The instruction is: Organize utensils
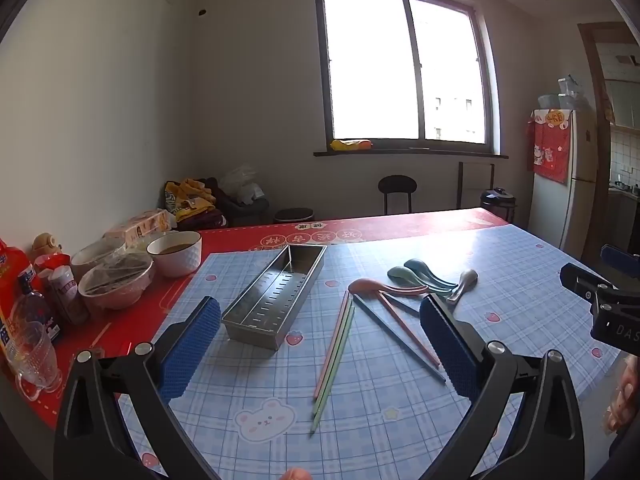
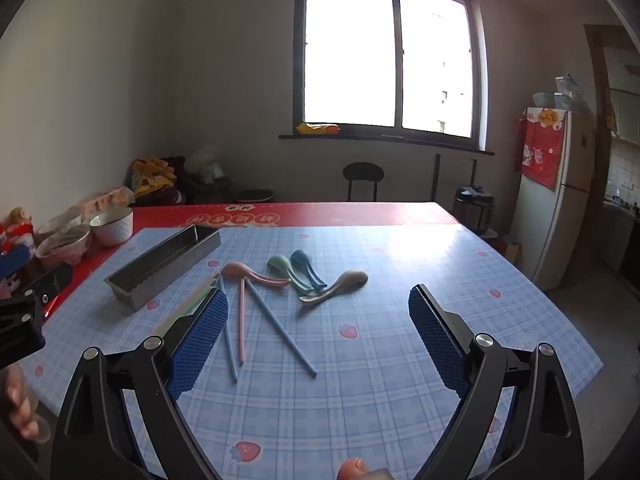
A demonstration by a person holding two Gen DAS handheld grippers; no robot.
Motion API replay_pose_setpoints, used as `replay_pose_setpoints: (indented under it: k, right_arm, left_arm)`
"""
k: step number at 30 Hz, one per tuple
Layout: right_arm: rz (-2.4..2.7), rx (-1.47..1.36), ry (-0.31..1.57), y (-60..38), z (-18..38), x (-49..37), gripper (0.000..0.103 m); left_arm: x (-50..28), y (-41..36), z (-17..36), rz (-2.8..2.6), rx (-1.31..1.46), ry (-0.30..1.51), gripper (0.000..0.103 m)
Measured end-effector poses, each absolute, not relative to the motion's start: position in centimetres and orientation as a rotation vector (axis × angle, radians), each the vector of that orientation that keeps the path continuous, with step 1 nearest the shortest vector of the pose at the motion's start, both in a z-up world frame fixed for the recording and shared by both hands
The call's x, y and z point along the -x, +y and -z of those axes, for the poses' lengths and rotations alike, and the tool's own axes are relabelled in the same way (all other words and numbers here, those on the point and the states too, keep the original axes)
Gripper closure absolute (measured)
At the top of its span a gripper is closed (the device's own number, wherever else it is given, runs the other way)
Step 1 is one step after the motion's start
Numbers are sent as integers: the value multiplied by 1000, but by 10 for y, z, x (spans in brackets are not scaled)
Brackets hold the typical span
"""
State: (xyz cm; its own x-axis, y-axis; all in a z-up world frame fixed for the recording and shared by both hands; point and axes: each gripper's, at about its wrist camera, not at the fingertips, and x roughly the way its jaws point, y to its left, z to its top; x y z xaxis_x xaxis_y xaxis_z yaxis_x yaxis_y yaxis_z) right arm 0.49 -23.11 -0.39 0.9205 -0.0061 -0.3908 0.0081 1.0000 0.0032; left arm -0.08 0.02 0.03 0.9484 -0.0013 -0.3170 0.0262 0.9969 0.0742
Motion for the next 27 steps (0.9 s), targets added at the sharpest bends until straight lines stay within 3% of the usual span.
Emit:
replay_pose_setpoints:
  k: [27]
  right_arm:
    - [7,-8,397,-236,0,-2,14]
  left_arm:
    - [1,0,-4,12,-78,330,5]
